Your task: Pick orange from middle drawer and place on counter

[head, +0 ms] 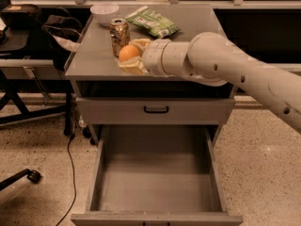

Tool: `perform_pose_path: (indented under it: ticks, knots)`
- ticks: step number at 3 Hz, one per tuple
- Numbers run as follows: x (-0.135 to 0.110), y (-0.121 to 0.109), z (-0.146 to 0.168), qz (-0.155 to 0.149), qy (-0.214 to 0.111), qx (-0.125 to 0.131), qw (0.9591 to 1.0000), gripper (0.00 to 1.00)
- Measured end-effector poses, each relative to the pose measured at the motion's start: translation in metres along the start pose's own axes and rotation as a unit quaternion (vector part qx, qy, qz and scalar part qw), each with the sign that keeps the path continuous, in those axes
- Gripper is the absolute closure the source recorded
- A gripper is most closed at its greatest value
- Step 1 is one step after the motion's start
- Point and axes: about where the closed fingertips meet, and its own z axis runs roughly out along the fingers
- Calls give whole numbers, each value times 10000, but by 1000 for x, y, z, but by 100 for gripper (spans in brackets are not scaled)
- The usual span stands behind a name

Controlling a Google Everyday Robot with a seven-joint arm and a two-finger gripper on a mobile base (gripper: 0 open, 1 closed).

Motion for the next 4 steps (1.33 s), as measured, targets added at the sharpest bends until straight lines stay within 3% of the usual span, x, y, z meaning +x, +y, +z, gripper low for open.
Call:
perform_pose_path:
  ticks: [1,2,3,4]
  knots:
    - [7,-15,3,-30,133,150,9998,100]
    - [7,-15,3,-30,132,150,9998,100]
    - [-2,-8,6,-74,-54,90,9999,100]
    - [-8,-18,12,-216,-167,163,9995,100]
